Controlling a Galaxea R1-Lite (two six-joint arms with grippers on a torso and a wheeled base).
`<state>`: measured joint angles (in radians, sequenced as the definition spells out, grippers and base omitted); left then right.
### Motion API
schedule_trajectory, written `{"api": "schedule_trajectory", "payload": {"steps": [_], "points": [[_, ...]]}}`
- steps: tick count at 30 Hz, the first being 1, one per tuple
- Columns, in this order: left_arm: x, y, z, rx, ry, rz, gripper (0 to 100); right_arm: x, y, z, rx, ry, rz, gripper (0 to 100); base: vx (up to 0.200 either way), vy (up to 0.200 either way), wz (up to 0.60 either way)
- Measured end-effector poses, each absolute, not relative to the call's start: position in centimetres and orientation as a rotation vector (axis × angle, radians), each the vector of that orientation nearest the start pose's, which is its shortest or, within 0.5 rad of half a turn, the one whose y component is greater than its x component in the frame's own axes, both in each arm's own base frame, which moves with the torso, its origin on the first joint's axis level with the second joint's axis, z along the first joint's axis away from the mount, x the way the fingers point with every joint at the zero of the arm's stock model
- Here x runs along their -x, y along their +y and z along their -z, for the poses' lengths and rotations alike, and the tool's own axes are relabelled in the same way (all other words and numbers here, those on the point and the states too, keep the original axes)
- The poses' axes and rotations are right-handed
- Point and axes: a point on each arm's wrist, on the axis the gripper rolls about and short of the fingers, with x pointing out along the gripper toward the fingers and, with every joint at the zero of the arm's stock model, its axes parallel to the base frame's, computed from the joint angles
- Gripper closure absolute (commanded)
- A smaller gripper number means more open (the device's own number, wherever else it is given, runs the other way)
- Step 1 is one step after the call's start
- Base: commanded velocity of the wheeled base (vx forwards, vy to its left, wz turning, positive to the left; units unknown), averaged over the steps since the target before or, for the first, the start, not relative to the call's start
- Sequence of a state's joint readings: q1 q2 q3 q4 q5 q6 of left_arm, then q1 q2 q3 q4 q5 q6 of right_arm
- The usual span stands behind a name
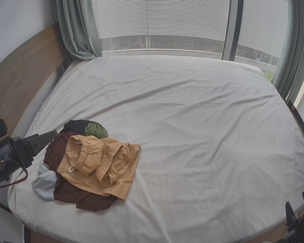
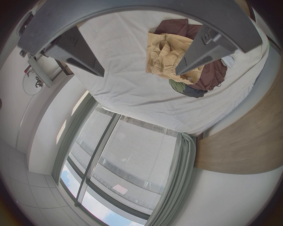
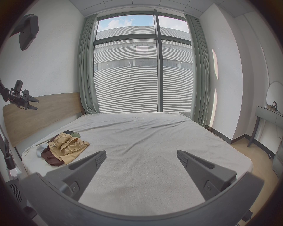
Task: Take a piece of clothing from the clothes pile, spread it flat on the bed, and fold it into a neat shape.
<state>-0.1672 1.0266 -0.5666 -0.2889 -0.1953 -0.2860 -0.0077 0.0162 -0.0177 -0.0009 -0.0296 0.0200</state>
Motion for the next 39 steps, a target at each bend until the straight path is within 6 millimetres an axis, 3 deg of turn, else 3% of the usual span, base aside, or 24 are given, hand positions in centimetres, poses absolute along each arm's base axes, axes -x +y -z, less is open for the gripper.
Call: {"api": "schedule_trajectory", "payload": {"steps": [12,39], "points": [[-17.5,-2.3,-22.3,0.3,0.26,0.365,0,2.3,0.0,-8.1,-0.022,-0.003,0.038,0,0.0,0.0,0.0],[-24.5,-0.6,-16.1,0.356,0.416,0.345,0,2.3,-0.1,-8.1,-0.023,-0.003,0.039,0,0.0,0.0,0.0]]}}
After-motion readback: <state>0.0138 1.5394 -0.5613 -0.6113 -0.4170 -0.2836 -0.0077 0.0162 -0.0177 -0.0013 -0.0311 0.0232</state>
